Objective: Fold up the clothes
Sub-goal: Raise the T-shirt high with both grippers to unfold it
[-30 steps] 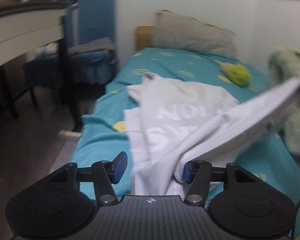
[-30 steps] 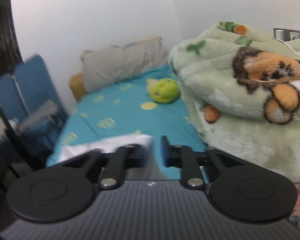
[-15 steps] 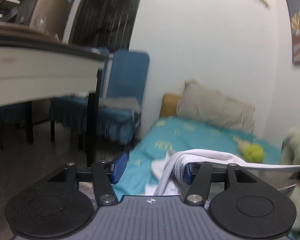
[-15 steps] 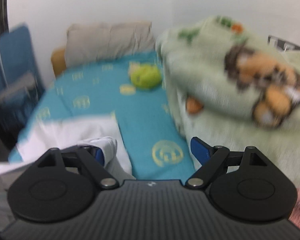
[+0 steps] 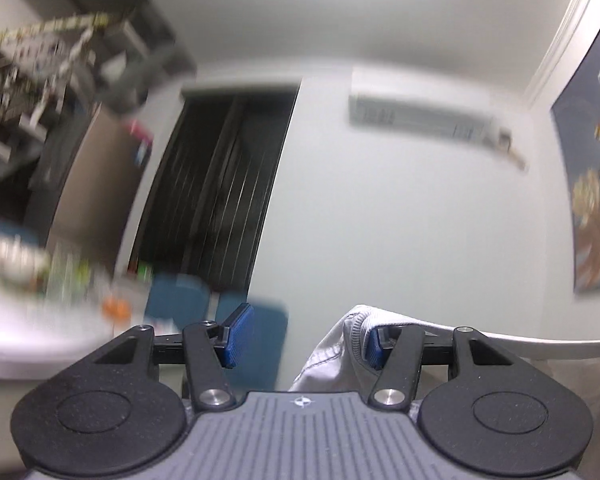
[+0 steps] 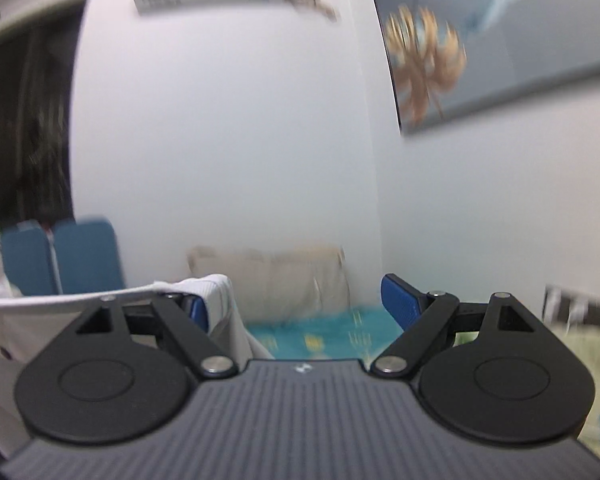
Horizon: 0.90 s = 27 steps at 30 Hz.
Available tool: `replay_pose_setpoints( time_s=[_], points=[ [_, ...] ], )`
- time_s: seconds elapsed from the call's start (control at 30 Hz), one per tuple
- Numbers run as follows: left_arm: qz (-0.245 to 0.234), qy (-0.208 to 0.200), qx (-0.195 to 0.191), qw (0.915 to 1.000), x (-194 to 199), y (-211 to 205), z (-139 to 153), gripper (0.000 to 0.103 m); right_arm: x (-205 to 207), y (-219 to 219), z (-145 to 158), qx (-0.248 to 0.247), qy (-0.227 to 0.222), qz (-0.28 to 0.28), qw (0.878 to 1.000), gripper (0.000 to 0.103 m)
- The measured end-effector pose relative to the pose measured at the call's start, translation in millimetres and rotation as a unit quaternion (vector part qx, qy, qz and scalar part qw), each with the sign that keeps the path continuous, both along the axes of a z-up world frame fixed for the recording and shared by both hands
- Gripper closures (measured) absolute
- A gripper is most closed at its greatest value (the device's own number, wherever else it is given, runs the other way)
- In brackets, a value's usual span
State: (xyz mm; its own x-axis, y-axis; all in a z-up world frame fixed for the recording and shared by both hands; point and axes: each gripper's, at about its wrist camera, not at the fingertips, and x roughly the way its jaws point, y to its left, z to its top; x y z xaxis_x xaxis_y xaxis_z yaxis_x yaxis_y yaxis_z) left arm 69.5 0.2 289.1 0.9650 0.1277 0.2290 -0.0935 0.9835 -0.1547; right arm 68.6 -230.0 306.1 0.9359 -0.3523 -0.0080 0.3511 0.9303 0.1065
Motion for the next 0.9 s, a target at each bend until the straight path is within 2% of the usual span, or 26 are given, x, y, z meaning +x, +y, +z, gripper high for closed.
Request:
replay_pose_setpoints(
  time_s=[0.1, 0.2, 0.33, 0.43, 0.57, 0.67, 0.83, 0.9],
  points=[
    [0.006, -0.044, 0.018, 0.9989, -33, 3, 65, 0.045, -37, 12, 59, -0.012, -0.036, 0.016, 0.999, 0.018],
    [-0.002, -0.065, 0.023, 0.9976, -77, 4, 118, 0.045, -78, 23, 109, -0.025, -0.064, 0.022, 0.997, 0.018],
    [-0.018, -0.058, 0.028, 0.9977, -128, -2, 163, 0.045, -129, 29, 154, -0.035, -0.090, 0.025, 0.995, 0.018],
    [-0.030, -0.045, 0.028, 0.9981, -154, 0, 178, 0.045, -153, 30, 167, -0.034, -0.092, 0.032, 0.995, 0.018],
    [-0.036, 0.004, 0.038, 0.9986, -145, -2, 170, 0.045, -147, 26, 154, -0.028, -0.066, 0.037, 0.997, 0.018],
    [-0.044, 0.037, 0.038, 0.9976, -106, -2, 143, 0.045, -119, 21, 127, -0.016, -0.033, 0.041, 0.998, 0.018],
    [-0.034, 0.078, 0.036, 0.9957, -8, -2, 80, 0.046, -42, 7, 68, 0.017, 0.017, 0.048, 0.999, 0.018],
    [-0.028, 0.094, 0.035, 0.9946, 45, 2, 52, 0.046, -4, 2, 44, 0.023, 0.031, 0.046, 0.998, 0.018]
  ],
)
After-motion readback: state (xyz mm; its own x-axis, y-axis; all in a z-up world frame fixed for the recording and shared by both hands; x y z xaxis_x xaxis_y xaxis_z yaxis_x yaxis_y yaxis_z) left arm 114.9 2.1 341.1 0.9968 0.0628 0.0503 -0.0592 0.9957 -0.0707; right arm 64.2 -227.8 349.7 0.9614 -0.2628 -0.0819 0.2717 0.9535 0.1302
